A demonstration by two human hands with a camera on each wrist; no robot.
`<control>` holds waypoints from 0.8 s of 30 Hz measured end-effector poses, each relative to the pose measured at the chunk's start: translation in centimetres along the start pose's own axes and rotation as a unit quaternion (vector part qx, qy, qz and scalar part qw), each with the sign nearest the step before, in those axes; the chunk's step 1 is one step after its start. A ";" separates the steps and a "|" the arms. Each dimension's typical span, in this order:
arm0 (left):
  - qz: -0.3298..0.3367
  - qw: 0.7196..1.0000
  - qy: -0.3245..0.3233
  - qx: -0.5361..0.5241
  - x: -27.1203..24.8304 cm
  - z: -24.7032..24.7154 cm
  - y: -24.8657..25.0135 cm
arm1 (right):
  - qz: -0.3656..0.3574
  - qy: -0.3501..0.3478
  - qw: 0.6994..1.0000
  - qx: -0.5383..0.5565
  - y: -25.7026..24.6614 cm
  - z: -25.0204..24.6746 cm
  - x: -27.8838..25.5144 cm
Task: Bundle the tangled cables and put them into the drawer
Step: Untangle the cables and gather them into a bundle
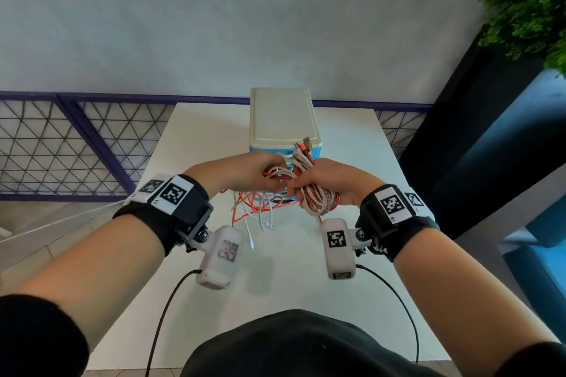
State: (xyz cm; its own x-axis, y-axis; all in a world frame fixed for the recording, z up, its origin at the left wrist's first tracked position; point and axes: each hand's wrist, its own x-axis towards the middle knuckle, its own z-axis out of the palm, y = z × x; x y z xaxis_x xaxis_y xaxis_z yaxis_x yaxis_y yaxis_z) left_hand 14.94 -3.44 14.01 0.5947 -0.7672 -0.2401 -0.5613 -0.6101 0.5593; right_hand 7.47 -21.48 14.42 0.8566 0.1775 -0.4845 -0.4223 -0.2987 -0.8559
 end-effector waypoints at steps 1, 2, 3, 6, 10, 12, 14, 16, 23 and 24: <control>-0.004 1.000 -0.009 -0.009 -0.1 0.2 -0.3 | 0.007 0.009 1.000 -0.001 -0.1 -0.1 0.0; -0.013 1.000 -0.010 -0.015 -0.1 0.5 -0.5 | 0.014 0.015 1.000 0.001 -0.2 -0.2 0.1; -0.024 1.000 0.002 -0.018 -0.1 0.9 -0.7 | 0.020 0.021 1.000 0.005 -0.3 -0.2 0.3; -0.065 0.993 0.102 -0.013 0.2 1.7 -1.0 | 0.026 0.065 0.997 0.024 -0.3 -0.2 0.6; -0.048 0.971 0.235 -0.023 -0.7 1.6 -3.5 | 0.033 0.149 0.982 0.116 0.4 -1.6 0.7; -0.047 0.970 0.220 -0.093 -1.1 1.6 -4.1 | 0.037 0.163 0.976 0.141 0.6 -2.4 0.6; -0.036 0.958 0.204 -0.200 -1.2 2.1 -3.9 | 0.037 0.164 0.974 0.149 0.8 -2.8 0.5; -0.010 0.930 0.225 -0.291 -1.1 2.5 -3.5 | 0.042 0.159 0.972 0.167 0.8 -2.9 0.5; 0.017 0.861 0.289 -0.418 -1.3 2.4 -1.6 | 0.055 0.159 0.957 0.237 1.2 -2.9 0.6; 0.016 0.891 0.286 -0.353 -1.4 2.3 -1.7 | 0.050 0.169 0.955 0.238 1.2 -3.1 0.5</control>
State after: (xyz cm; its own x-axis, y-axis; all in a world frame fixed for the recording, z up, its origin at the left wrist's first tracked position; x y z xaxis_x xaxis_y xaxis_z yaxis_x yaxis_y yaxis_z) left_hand 13.72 -1.79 11.62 0.8937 -0.4335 0.1156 -0.2014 -0.1574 0.9668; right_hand 8.36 -24.67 13.70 0.8174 -0.1673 -0.5513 -0.5255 0.1758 -0.8325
